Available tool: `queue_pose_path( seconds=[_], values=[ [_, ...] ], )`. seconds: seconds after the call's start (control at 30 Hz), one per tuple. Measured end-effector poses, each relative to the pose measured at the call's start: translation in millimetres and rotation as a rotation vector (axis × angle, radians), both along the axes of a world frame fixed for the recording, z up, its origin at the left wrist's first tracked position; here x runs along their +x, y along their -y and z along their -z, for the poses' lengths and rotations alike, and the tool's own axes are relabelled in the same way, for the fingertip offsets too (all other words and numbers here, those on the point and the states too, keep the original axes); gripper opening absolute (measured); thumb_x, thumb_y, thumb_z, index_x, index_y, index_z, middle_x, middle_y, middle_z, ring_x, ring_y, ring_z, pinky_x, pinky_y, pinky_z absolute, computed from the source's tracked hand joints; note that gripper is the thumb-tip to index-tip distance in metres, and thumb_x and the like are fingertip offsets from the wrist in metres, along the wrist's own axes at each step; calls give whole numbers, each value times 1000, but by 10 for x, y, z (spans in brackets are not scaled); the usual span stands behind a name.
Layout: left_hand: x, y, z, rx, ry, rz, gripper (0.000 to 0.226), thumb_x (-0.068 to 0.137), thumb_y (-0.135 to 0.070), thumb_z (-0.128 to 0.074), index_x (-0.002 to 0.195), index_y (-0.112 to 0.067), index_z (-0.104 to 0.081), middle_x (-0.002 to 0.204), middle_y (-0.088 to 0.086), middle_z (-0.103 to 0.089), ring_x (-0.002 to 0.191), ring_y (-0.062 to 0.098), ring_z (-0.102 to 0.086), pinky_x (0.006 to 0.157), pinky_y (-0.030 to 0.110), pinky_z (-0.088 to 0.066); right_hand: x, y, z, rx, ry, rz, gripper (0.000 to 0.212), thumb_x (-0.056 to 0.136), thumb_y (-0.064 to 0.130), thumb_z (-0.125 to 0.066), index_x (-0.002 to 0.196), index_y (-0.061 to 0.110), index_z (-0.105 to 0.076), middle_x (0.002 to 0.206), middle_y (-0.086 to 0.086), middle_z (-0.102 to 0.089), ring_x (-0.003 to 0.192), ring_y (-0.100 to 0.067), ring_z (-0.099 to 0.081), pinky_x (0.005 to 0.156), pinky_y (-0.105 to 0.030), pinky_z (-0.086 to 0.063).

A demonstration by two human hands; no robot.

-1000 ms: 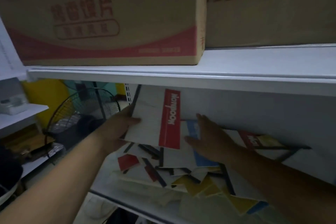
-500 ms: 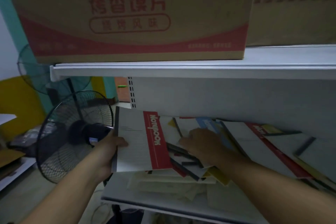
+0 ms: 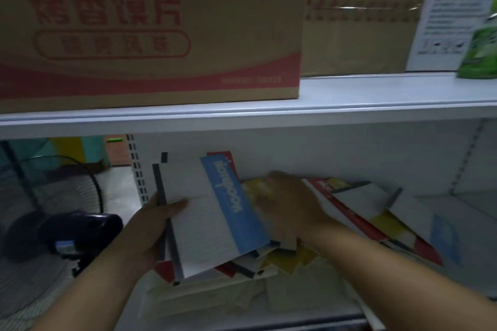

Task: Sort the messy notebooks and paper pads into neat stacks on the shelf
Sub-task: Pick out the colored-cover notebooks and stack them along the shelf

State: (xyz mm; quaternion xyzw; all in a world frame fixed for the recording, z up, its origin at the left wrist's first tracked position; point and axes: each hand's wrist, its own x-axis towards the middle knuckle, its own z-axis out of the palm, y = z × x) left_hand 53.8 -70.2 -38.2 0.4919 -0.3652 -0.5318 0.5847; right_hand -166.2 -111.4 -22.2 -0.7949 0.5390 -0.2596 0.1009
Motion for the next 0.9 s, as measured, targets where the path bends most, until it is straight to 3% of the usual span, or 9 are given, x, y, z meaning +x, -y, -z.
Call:
queue_pose_path(
  seconds=[0.1, 0.23, 0.43, 0.53, 0.6, 0.7, 0.77, 0.83, 0.9],
  values=[
    [28, 95, 22, 37, 16, 29, 32, 88, -6, -60, 117, -21, -58, 103, 13, -67, 89, 32, -64, 68, 40, -51, -457, 186, 232, 219, -262, 158, 29, 90, 43, -48, 79, 16, -52, 84, 1, -53, 80, -18, -56, 59, -27, -42],
    [-96, 149, 24, 47, 32, 29, 32, 90, -6, -58, 119, -20, -53, 96, 11, -64, 81, 29, -60, 63, 37, -47, -632, 196, 405, 159, -169, 183, 37, 88, 37, -48, 58, 17, -38, 61, 3, -44, 58, -13, -45, 48, -27, -28],
    [-240, 75, -58, 12, 60, 30, 33, 93, -7, -55, 121, -22, -48, 104, 9, -62, 84, 27, -60, 63, 37, -46, -390, 31, 125, -110, -81, 165, 25, 91, 26, -46, 76, 10, -59, 80, -8, -62, 76, -23, -60, 47, -29, -27],
    [-416, 62, -132, -43, 118, -36, 29, 95, -23, -54, 123, -22, -47, 107, 7, -62, 86, 26, -60, 72, 39, -48, -51, -173, -211, -108, 77, 56, 26, 93, 30, -45, 94, 14, -66, 92, -7, -66, 83, -25, -61, 61, -28, -41],
    [-591, 40, -198, -79, 182, -58, 30, 95, -38, -49, 118, -19, -48, 91, 4, -62, 78, 23, -59, 65, 32, -47, 200, -432, -265, -149, 100, -139, 25, 91, 28, -46, 98, 15, -66, 96, -9, -67, 89, -29, -62, 73, -30, -47],
    [-861, -70, -284, -113, 194, -70, 19, 97, -21, -48, 111, -9, -54, 67, 8, -64, 56, 23, -60, 46, 26, -45, 164, -691, -262, -153, 172, -338, 24, 89, 21, -50, 102, 11, -68, 101, -15, -68, 93, -35, -61, 79, -34, -51],
    [-1007, -92, -283, -103, 111, 18, 25, 93, -9, -52, 115, -1, -57, 78, 13, -73, 68, 26, -70, 53, 28, -55, -179, -581, -273, -92, 216, -299, 28, 88, 19, -53, 113, 14, -66, 114, -14, -65, 105, -32, -59, 91, -34, -50],
    [-1181, -100, -292, -82, 65, 98, 28, 90, -9, -54, 118, -11, -60, 98, 16, -73, 87, 32, -71, 69, 36, -56, -656, -363, -250, -121, 224, -68, 46, 87, 28, -56, 132, 18, -52, 139, -10, -48, 128, -26, -43, 109, -33, -36],
    [-1468, -88, -269, -74, 61, 159, 18, 90, -11, -55, 105, -17, -62, 89, 9, -75, 77, 26, -73, 63, 33, -56, -1170, -243, -160, 13, 302, 111, 55, 86, 35, -57, 137, 20, -42, 142, -6, -44, 131, -22, -41, 110, -32, -34]
  ],
)
